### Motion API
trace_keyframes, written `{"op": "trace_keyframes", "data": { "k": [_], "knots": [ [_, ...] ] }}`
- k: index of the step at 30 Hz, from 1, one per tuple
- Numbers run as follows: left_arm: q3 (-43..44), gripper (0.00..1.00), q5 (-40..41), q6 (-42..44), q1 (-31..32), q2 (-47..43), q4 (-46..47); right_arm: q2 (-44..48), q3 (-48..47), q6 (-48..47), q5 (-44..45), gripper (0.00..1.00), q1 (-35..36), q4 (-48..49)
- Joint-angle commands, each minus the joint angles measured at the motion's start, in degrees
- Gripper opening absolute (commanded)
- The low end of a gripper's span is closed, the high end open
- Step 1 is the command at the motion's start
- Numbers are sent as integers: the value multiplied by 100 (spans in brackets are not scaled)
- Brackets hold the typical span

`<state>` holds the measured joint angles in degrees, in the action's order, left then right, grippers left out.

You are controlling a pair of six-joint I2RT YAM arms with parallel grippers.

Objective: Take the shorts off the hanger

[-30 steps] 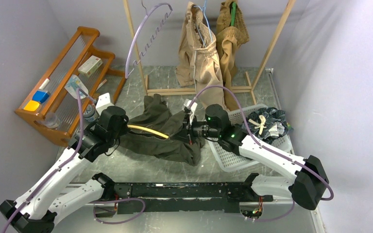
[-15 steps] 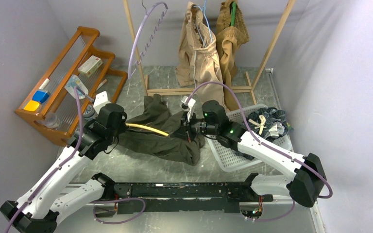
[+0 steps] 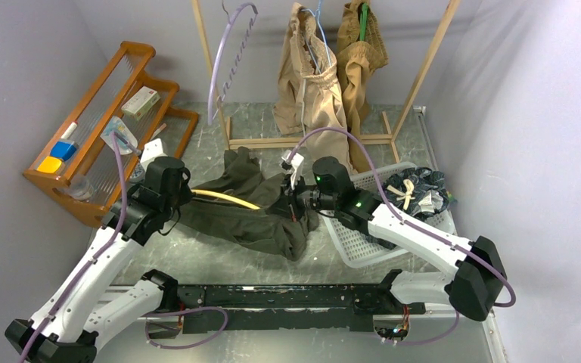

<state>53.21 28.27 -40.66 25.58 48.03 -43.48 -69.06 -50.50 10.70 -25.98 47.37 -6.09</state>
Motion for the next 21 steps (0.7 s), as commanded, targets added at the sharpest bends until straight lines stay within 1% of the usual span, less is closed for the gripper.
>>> {"op": "trace_keyframes", "data": {
  "k": [1, 4, 6, 10, 11, 13, 16, 21],
  "knots": [
    [177, 7, 1748, 474, -497, -58, 189, -230, 428, -67, -419, 0, -82, -1421],
    [175, 7, 1955, 448, -529, -29, 97, -245, 514, -90, -839, 0, -82, -1186],
    [220, 7, 2032, 443, -604, -5, -8, -214, 432, -102, -967, 0, -88, -1328],
    [111, 7, 2033, 520, -787, -16, 157, 101, 273, -56, -1370, 0, -83, -1372],
    [81, 7, 2025, 535, -818, 5, 194, 94, 153, -127, -1415, 0, -80, -1591],
    [67, 7, 1983, 529, -903, 66, 191, 32, -60, -294, -1302, 0, -84, -2086],
    [66, 7, 1949, 640, -985, 56, 304, -13, -140, -340, -1064, 0, -81, -2392],
    [196, 7, 1810, 836, -1102, -17, 407, -132, 95, -296, -1139, 0, -84, -2299]
  ]
}}
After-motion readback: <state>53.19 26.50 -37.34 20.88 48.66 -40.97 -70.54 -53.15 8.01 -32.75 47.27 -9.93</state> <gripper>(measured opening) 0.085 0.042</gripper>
